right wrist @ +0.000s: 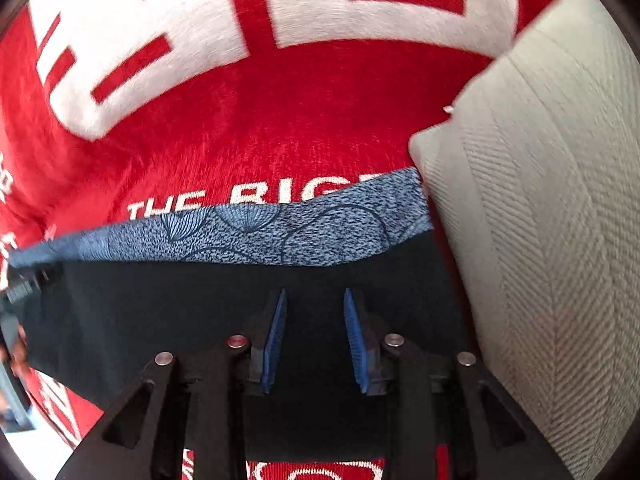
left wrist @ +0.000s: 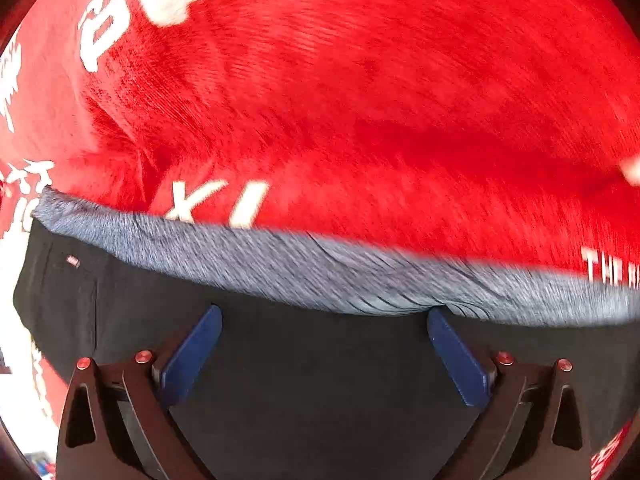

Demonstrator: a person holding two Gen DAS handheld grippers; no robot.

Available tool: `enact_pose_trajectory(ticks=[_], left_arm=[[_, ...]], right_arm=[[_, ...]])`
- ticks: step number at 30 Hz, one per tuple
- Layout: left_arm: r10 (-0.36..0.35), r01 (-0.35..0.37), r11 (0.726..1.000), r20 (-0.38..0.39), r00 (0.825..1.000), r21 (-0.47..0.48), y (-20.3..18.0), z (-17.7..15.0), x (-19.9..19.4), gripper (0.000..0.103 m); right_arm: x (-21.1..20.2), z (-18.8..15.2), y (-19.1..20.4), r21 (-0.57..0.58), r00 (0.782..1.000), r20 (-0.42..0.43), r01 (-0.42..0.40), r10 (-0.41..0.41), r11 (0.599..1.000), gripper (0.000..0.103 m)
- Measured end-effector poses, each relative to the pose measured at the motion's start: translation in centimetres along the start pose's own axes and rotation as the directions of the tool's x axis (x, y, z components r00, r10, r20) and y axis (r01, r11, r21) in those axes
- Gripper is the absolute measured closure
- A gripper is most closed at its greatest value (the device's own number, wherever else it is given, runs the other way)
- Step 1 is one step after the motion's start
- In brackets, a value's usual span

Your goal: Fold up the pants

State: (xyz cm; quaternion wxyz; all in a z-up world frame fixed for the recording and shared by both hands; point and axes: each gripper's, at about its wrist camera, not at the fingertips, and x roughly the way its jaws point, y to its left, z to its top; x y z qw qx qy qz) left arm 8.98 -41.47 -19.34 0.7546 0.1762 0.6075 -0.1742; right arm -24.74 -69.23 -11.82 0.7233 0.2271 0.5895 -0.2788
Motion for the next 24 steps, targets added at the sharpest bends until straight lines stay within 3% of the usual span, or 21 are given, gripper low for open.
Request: enact_pose_trajectory(ticks=[4,9,16,18,20,22,24], left_arm=[[0.052,-0.051,0.998,0.041,0.998,-0.030,3.2,2.3,-1.7,0.000],[0.143,-0.145,0.989,0.066,0.988,0.033,9.4,1.2,-2.8,0.000],[0.227,-0.226,0.974,0.023,0.974,-0.029,21.0,0.1,0.4,0.000],[0.230,-0.229,0.971,0.001,0.973,-0.065,23.2,1.5,2.8,0.000],[0.197,-0.196,0.975,0.005,0.980,-0.106,24.4,3.0,4.6,0.000],[0.251,-0.251,0.964,-0.010,0.968,-0.091,24.8,4.5,5.4,0.000],[0.222,-0.222,0.971,-0.006,0.975,-0.094,25.5,4.8,4.4,0.000]], right_arm=[[-0.6,-0.2,1.9,0.017,0.997,-0.036,0.071,-0.070,0.997,0.064],[-3.0,-2.3,5.7,0.031,0.998,-0.036,0.056,-0.054,0.998,0.063],[-4.1,-6.9,18.4,-0.076,1.000,-0.009,0.001,-0.002,0.997,0.056],[-3.7,-7.8,21.4,-0.099,1.000,-0.016,-0.023,0.022,0.995,0.056],[-2.6,-8.1,24.7,-0.104,0.998,-0.038,-0.058,0.054,0.993,0.056],[-2.2,-8.4,27.3,-0.105,0.996,-0.048,-0.080,0.076,0.991,0.056],[-2.3,-8.0,29.0,-0.111,0.994,-0.054,-0.097,0.092,0.989,0.056]])
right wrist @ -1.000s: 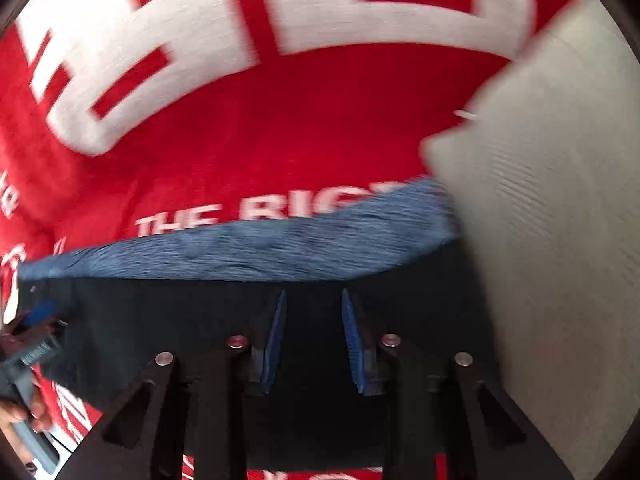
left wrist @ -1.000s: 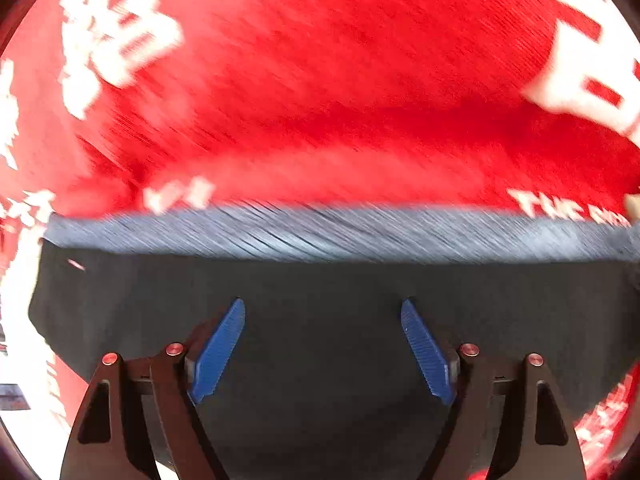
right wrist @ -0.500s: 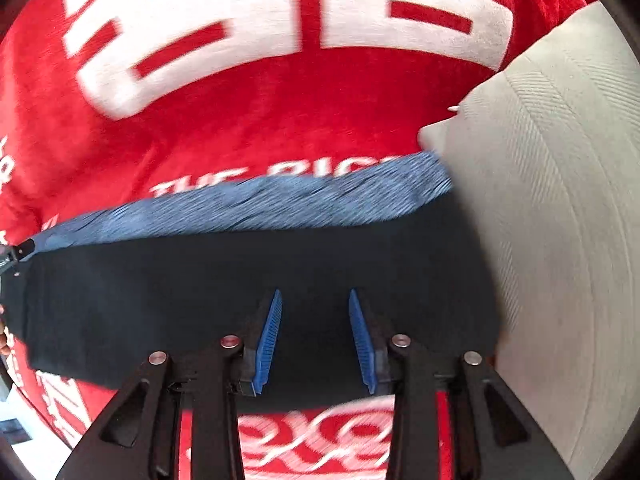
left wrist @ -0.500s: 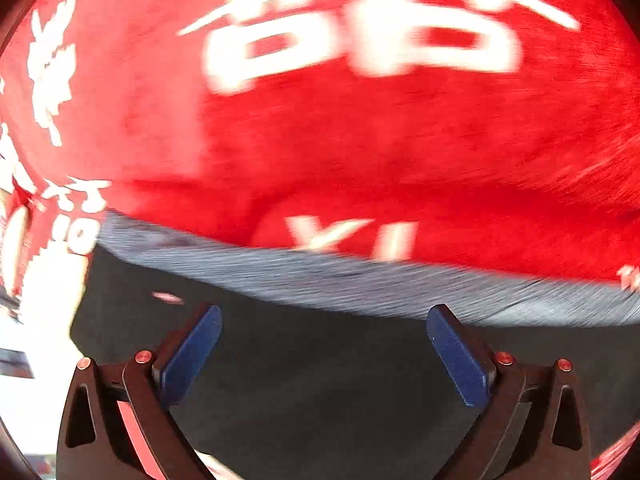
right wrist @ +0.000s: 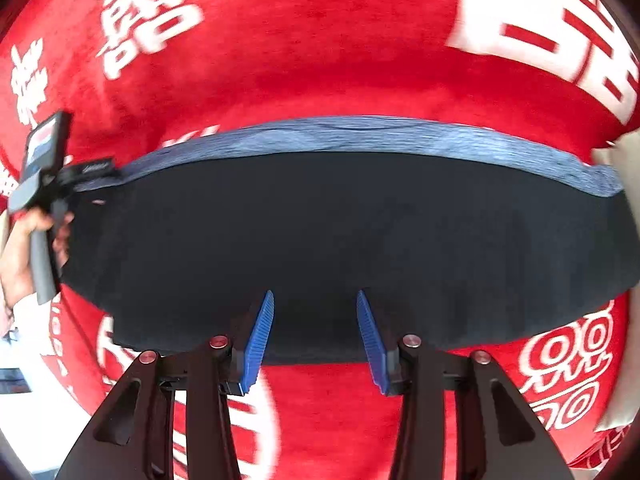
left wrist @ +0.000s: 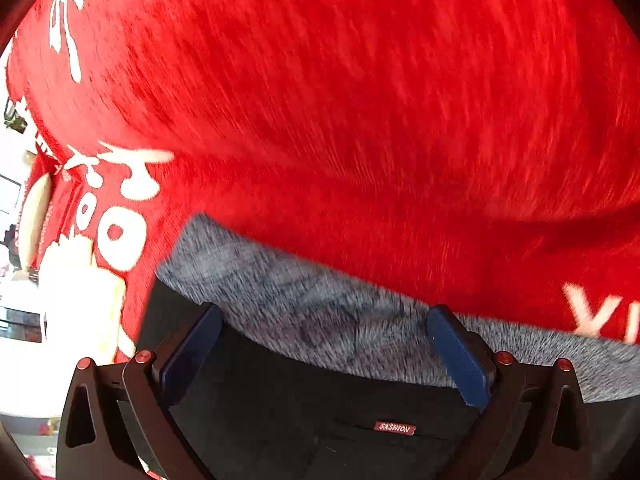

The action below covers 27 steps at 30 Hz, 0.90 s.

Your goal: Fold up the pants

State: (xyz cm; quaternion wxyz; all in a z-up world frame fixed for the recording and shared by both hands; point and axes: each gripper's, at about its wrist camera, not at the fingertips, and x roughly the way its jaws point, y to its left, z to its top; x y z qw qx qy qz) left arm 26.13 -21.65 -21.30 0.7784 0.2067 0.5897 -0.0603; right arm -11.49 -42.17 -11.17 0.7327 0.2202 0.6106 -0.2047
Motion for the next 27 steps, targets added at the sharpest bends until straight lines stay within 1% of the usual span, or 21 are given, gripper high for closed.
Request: enact_pose_trajectory(ticks=[2,3,4,5,6,7,8,9,10,11,12,13,14,15,16,17,18,19,21,24,27], left_arm=[[-0.071,0.071,0.997,-0.004,0.997,0.021,1.1,-0.6,-1.7,0.000],[-0.085,0.084,0.995,0.005,0.996,0.052,1.8,-1.2,-2.5,0.000],[-0.070,0.067,0.992,0.027,0.997,0.104,2.4,-2.5,-3.4,0.000],[-0.054,0.049,0.990,0.037,0.998,0.131,2.9,-3.0,-3.5,0.000],[-0.018,0.011,0.986,0.042,0.999,0.166,3.8,-4.5,-3.2,0.000],[0.010,-0.015,0.983,0.031,0.999,0.182,4.4,-5.4,-2.5,0.000],[0.025,-0.026,0.981,0.010,1.000,0.191,5.0,-6.3,-1.5,0.000],[-0.050,0.043,0.988,0.040,0.998,0.151,6.5,-7.4,-1.0,0.000],[-0.087,0.080,0.989,0.056,0.995,0.122,7.2,-7.8,-1.0,0.000],[-0.103,0.097,0.989,0.043,0.994,0.114,7.4,-7.9,-0.8,0.000],[-0.128,0.125,0.988,0.036,0.991,0.088,7.8,-7.8,-0.6,0.000],[-0.137,0.134,0.987,0.029,0.990,0.082,7.6,-7.9,-0.7,0.000],[-0.142,0.139,0.987,0.032,0.989,0.084,7.4,-7.9,-0.9,0.000],[-0.147,0.142,0.985,0.043,0.988,0.094,7.2,-7.9,-0.9,0.000],[-0.148,0.143,0.985,0.051,0.988,0.098,7.3,-8.0,-0.8,0.000],[-0.149,0.143,0.985,0.052,0.987,0.098,8.1,-7.7,0.2,0.000],[-0.148,0.143,0.985,0.051,0.988,0.096,7.9,-7.7,0.1,0.000],[-0.148,0.143,0.985,0.048,0.988,0.093,7.9,-7.8,0.1,0.000],[-0.148,0.144,0.985,0.045,0.988,0.093,7.8,-7.7,0.1,0.000],[-0.156,0.150,0.983,0.055,0.986,0.105,7.9,-7.6,0.1,0.000],[-0.158,0.151,0.983,0.060,0.986,0.102,7.5,-7.8,-0.5,0.000]], right_arm=[[-0.1,0.4,1.2,-0.002,1.000,-0.004,-0.027,0.027,1.000,0.056],[0.1,0.5,2.4,-0.005,0.999,-0.006,-0.038,0.038,0.999,0.055],[0.1,0.7,3.6,-0.012,0.999,-0.006,-0.052,0.052,0.999,0.055],[0.3,1.0,4.7,-0.025,0.998,-0.002,-0.065,0.065,0.998,0.053],[0.6,1.3,5.8,-0.040,0.998,0.006,-0.069,0.069,0.997,0.052],[0.9,1.4,6.7,-0.050,0.997,0.013,-0.071,0.072,0.996,0.047],[1.4,1.5,7.5,-0.061,0.997,0.021,-0.078,0.079,0.995,0.040],[2.4,1.5,8.3,-0.073,0.996,0.013,-0.082,0.083,0.994,0.040],[3.6,1.2,8.6,-0.077,0.997,-0.015,-0.070,0.069,0.995,0.040],[4.7,0.6,8.3,-0.048,0.997,-0.066,-0.041,0.038,0.998,0.041],[4.6,-0.1,7.5,0.002,0.996,-0.070,-0.063,0.063,0.998,0.041],[3.3,-1.2,6.8,0.054,0.990,-0.023,-0.136,0.138,0.989,0.040],[2.7,-1.7,6.4,0.082,0.981,-0.006,-0.193,0.194,0.978,0.040],[2.3,-2.3,6.2,0.126,0.967,-0.007,-0.252,0.255,0.959,0.040],[2.3,-3.1,6.0,0.191,0.946,-0.020,-0.315,0.324,0.930,0.040],[2.9,-3.5,6.2,0.230,0.926,-0.034,-0.359,0.376,0.905,0.041],[3.6,-3.9,6.5,0.264,0.905,-0.049,-0.397,0.423,0.879,0.042],[4.3,-4.0,6.8,0.277,0.896,-0.056,-0.409,0.440,0.869,0.042],[5.1,-3.9,7.3,0.285,0.890,-0.047,-0.424,0.454,0.859,0.042],[5.8,-3.8,7.3,0.324,0.871,-0.028,-0.456,0.490,0.829,0.042],[6.5,-4.2,7.4,0.365,0.863,-0.005,-0.469,0.505,0.804,0.046]])
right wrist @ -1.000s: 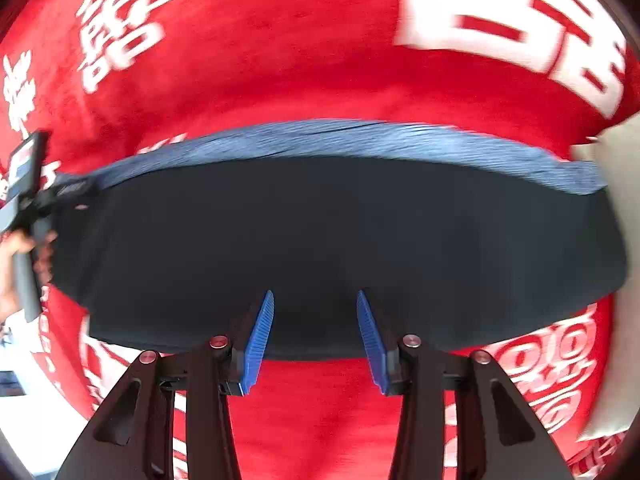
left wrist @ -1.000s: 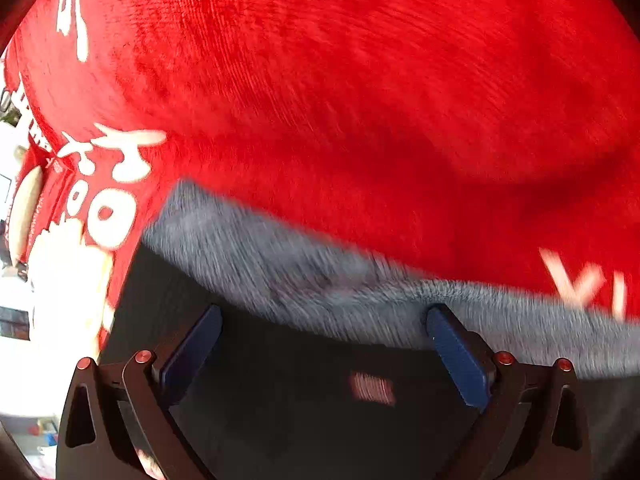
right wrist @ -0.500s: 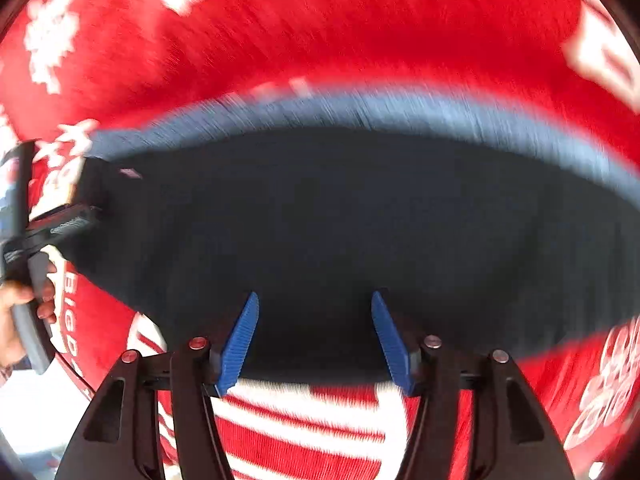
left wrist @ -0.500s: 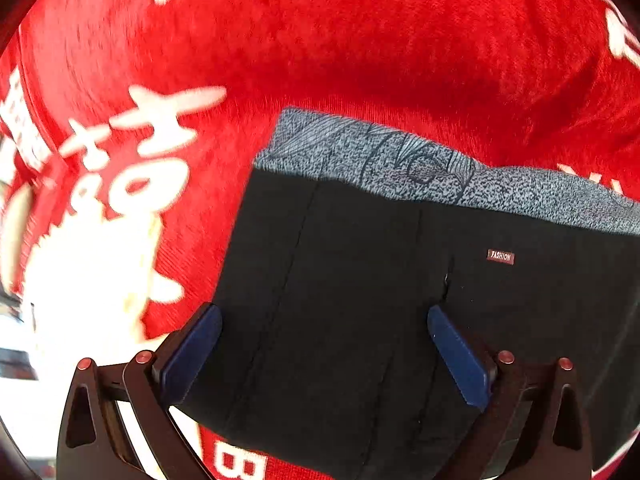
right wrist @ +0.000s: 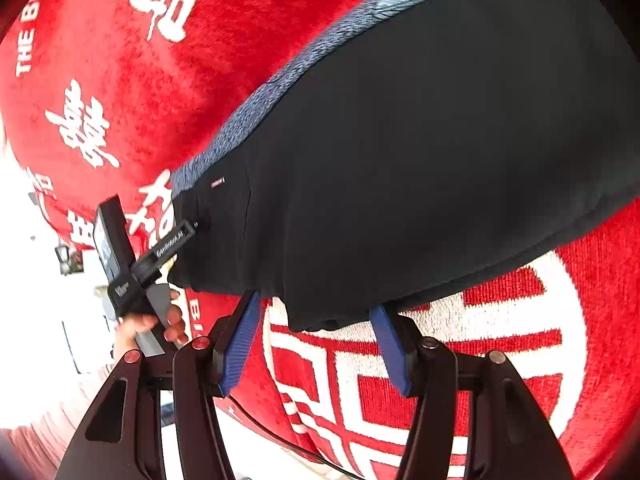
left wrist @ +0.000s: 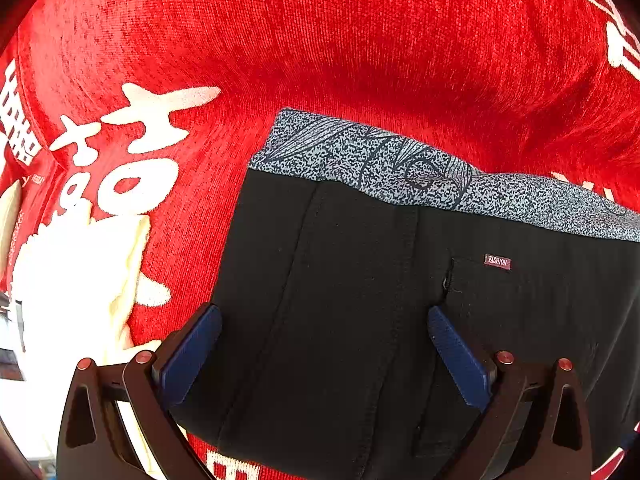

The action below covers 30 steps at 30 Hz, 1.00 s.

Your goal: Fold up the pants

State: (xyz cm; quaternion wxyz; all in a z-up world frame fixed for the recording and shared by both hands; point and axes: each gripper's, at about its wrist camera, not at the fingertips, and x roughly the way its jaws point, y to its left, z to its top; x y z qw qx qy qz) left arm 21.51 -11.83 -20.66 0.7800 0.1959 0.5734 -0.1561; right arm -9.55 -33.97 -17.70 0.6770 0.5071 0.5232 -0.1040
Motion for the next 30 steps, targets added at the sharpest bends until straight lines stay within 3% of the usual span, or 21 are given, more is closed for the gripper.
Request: enact_pose_trajectory(ticks=[3,4,7,9,12,15,18,19,21,25,28,30], left_arm=[[0.000,0.000,1.000,0.004,1.000,-0.002,0.1,0.0,0.1,0.000],[-0.001,0.001,1.000,-0.002,1.000,-0.001,0.1,0.1,0.1,0.000],[0.011,-0.012,1.000,-0.049,0.999,-0.011,0.0,0.3,-0.1,0.000],[0.015,-0.015,1.000,-0.039,0.999,0.007,-0.2,0.1,0.0,0.000],[0.007,-0.007,1.000,-0.011,1.000,0.015,-0.2,-0.3,0.1,0.000],[0.010,-0.009,1.000,-0.023,1.000,0.017,-0.2,-0.1,0.0,0.000],[0.049,-0.048,0.999,-0.057,0.997,0.020,-0.9,0.4,-0.9,0.000],[0.031,-0.029,0.999,-0.056,0.998,0.032,-1.7,0.3,-1.8,0.000],[-0.016,0.018,0.998,-0.029,0.999,0.066,-3.5,0.0,-3.8,0.000],[-0.124,0.121,0.978,0.006,0.992,0.167,-9.9,-1.5,-8.1,0.000],[-0.198,0.198,0.959,-0.019,0.980,0.201,-16.1,-2.6,-9.5,0.000],[-0.234,0.238,0.950,-0.041,0.971,0.202,-19.9,-3.2,-9.6,0.000]], right_arm=[[-0.2,0.3,-0.4,0.064,1.000,0.001,-0.003,0.003,0.998,0.068],[-0.2,0.5,-0.3,0.076,1.000,-0.001,0.005,-0.005,0.997,0.086],[-1.2,1.3,0.5,0.088,1.000,0.012,0.023,-0.024,0.996,0.097],[-1.8,1.0,1.1,0.049,0.999,0.027,0.044,-0.046,0.998,0.097],[-0.3,-0.6,-1.3,0.086,0.994,-0.037,0.108,-0.106,0.990,0.098],[-1.0,-1.0,-2.0,0.092,0.995,-0.040,0.097,-0.094,0.991,0.094],[-2.6,-0.9,-2.1,0.046,0.989,-0.064,0.135,-0.132,0.990,0.075],[-3.5,-0.8,-2.5,0.044,0.988,-0.059,0.148,-0.146,0.988,0.065],[-5.7,-0.5,-3.1,0.025,0.978,-0.016,0.207,-0.207,0.978,0.062],[-10.6,1.3,-4.8,0.027,0.941,0.100,0.323,-0.324,0.946,0.062],[-13.9,3.5,-6.2,0.041,0.886,0.205,0.417,-0.416,0.908,0.062],[-15.1,4.9,-7.0,0.053,0.862,0.239,0.448,-0.446,0.893,0.070]])
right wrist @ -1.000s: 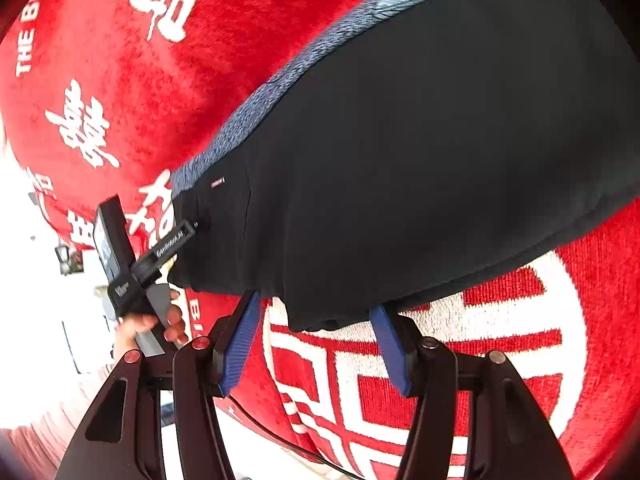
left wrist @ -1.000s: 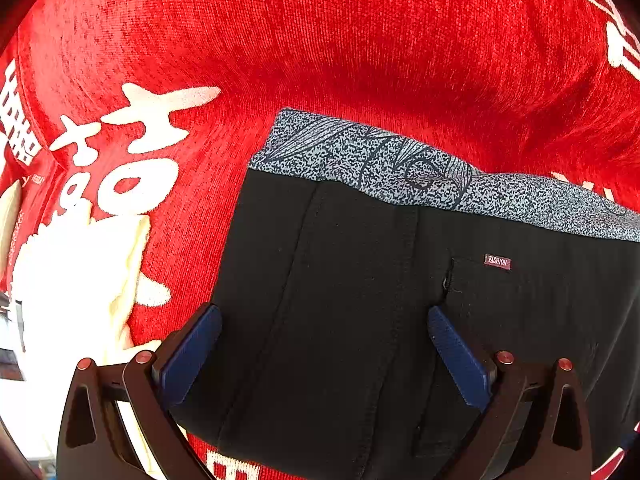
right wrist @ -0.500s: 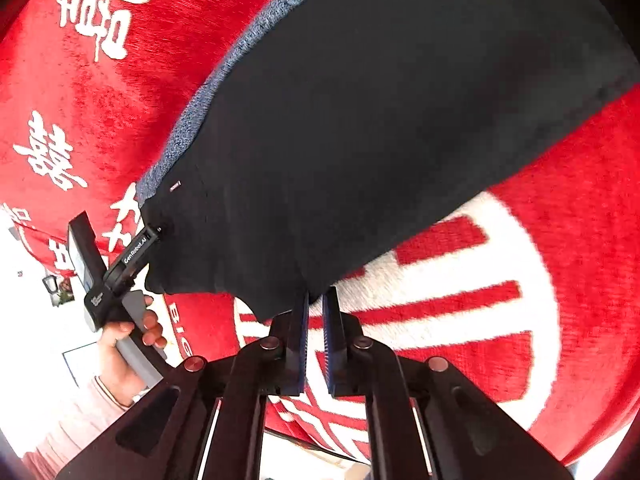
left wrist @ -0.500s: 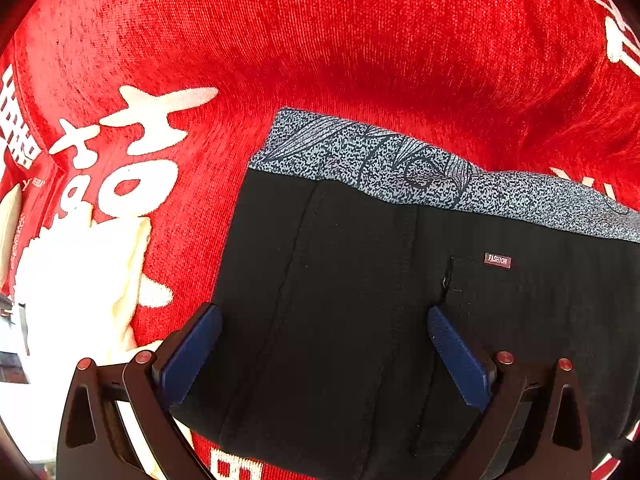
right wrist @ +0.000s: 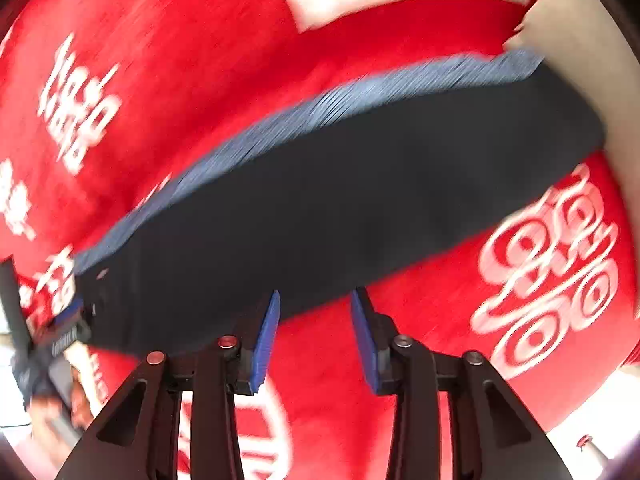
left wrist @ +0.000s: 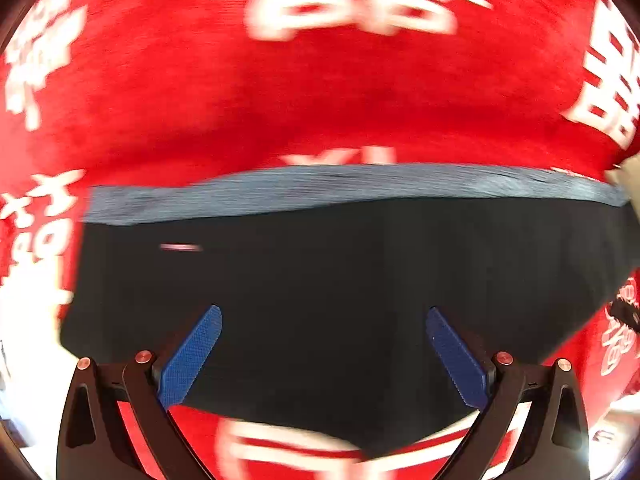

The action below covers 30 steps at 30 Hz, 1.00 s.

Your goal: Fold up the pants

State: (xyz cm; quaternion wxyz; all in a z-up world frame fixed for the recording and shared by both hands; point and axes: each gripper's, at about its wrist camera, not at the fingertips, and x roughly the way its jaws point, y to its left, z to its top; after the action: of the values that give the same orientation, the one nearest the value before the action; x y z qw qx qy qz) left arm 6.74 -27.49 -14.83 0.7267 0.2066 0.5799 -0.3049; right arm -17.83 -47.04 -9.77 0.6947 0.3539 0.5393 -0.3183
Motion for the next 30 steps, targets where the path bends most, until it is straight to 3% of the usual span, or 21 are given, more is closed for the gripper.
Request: enact_pose_trajectory(ticks=[3,7,14,18,21,25,27,30], left_arm=[[0.000,0.000,1.000,-0.024,1.000,0.007,-4.5,0.0,1.7,0.000],[0.050,-0.049,0.999,-0.082,0.995,0.014,-7.2,-0.8,4.1,0.000],[0.059,-0.060,0.998,-0.062,0.996,-0.011,-7.5,-1.4,4.3,0.000],[0.078,-0.079,0.997,-0.058,0.995,-0.009,-7.8,-1.3,4.5,0.000],[0.120,-0.122,0.992,-0.107,0.987,-0.016,-8.4,-0.5,3.9,0.000],[0.080,-0.081,0.996,-0.021,0.997,-0.040,-10.5,2.9,1.6,0.000],[0.074,-0.074,0.997,-0.001,0.997,-0.029,-12.2,5.0,1.9,0.000],[0.077,-0.077,0.996,0.003,0.997,-0.034,-14.0,8.1,4.3,0.000]], right_arm=[[0.8,2.7,-1.6,-0.037,0.998,0.035,0.047,-0.046,0.998,0.072],[2.9,5.4,-2.5,-0.126,0.994,0.064,0.100,-0.093,0.987,0.072],[5.2,11.9,-6.4,-0.132,0.992,0.119,0.048,-0.033,0.990,0.075],[5.4,15.5,-11.1,-0.073,0.978,0.160,0.144,-0.131,0.987,0.075],[5.0,17.6,-14.7,-0.003,0.960,0.165,0.232,-0.228,0.973,0.075],[3.1,17.7,-15.5,0.051,0.983,0.123,0.131,-0.137,0.990,0.070],[2.8,16.5,-13.9,0.026,0.994,0.098,0.038,-0.040,0.999,0.070],[3.2,15.0,-10.6,-0.033,0.994,0.059,-0.090,0.092,0.995,0.070]])
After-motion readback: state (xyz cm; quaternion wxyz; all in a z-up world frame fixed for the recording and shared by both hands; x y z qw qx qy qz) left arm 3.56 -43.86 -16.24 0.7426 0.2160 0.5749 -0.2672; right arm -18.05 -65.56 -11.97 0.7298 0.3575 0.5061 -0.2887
